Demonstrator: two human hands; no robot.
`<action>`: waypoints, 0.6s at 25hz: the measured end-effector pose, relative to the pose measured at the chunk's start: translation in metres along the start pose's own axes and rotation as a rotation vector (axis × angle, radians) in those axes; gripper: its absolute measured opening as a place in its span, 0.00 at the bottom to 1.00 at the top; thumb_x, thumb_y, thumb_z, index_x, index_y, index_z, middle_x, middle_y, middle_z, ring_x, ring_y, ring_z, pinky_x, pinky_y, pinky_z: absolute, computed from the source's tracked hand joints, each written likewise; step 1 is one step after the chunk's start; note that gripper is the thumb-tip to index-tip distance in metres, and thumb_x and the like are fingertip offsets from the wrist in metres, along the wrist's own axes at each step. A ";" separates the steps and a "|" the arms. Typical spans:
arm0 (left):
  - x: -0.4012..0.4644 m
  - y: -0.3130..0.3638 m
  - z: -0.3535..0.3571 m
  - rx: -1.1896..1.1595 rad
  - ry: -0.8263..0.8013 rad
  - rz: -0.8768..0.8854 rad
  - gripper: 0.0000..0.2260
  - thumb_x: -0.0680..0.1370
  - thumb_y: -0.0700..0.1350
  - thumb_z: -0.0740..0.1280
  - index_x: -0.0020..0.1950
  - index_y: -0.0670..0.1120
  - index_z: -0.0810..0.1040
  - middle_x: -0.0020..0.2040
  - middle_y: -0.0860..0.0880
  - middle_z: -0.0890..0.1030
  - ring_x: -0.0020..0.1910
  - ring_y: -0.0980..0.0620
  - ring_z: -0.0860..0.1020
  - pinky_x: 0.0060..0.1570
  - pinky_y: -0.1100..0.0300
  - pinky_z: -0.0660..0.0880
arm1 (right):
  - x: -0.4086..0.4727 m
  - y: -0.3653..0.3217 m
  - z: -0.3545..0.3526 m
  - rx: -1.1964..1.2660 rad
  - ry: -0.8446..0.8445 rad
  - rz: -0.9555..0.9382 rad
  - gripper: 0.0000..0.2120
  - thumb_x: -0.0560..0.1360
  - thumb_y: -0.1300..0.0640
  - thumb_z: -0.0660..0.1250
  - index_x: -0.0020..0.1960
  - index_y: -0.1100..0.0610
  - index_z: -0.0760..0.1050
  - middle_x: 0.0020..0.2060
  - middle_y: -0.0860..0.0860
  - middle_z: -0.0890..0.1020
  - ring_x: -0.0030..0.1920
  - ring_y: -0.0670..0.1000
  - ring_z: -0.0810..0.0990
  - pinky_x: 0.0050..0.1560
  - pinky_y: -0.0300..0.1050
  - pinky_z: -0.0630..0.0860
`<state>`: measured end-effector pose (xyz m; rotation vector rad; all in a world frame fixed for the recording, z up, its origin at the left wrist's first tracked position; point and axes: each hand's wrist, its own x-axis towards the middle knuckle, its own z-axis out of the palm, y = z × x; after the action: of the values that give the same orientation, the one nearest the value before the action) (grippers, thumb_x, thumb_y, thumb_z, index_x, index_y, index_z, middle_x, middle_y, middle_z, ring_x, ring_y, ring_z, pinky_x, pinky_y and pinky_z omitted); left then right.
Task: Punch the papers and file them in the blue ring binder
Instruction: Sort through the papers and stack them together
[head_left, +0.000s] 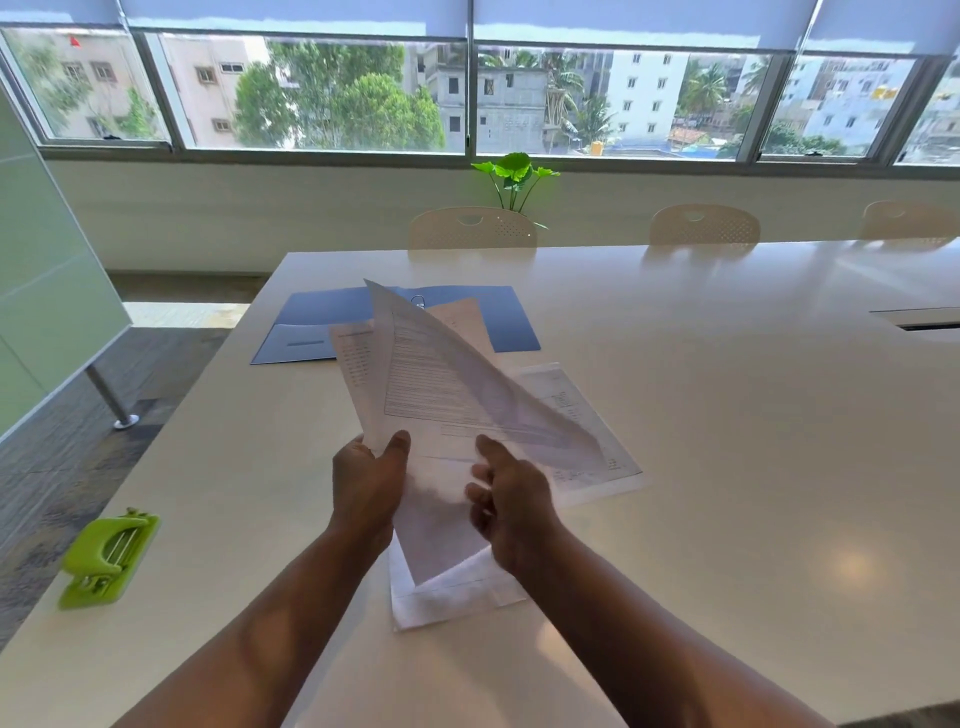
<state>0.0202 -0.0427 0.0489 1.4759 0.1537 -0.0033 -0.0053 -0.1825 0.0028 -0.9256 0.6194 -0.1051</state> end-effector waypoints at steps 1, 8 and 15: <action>0.005 0.003 -0.002 0.015 0.024 0.027 0.09 0.81 0.41 0.68 0.60 0.44 0.80 0.54 0.45 0.85 0.50 0.44 0.84 0.55 0.46 0.82 | -0.008 -0.014 -0.002 0.016 0.065 -0.060 0.19 0.74 0.49 0.76 0.58 0.59 0.77 0.41 0.53 0.81 0.33 0.47 0.75 0.30 0.40 0.71; 0.023 0.021 -0.027 0.158 0.032 0.086 0.13 0.80 0.42 0.70 0.64 0.42 0.79 0.57 0.45 0.83 0.55 0.41 0.81 0.62 0.44 0.79 | -0.021 -0.081 -0.027 0.128 0.223 -0.428 0.29 0.75 0.66 0.75 0.71 0.55 0.66 0.66 0.58 0.76 0.59 0.56 0.80 0.51 0.41 0.78; 0.027 0.037 -0.039 0.252 -0.091 0.093 0.11 0.79 0.44 0.72 0.61 0.46 0.80 0.53 0.47 0.84 0.52 0.43 0.83 0.59 0.46 0.80 | -0.017 -0.106 -0.032 -0.239 0.198 -0.512 0.33 0.74 0.65 0.75 0.74 0.52 0.66 0.65 0.53 0.74 0.54 0.49 0.79 0.54 0.47 0.79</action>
<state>0.0461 0.0021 0.0792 1.7299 0.0097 -0.0152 -0.0182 -0.2640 0.0783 -1.3021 0.5717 -0.5969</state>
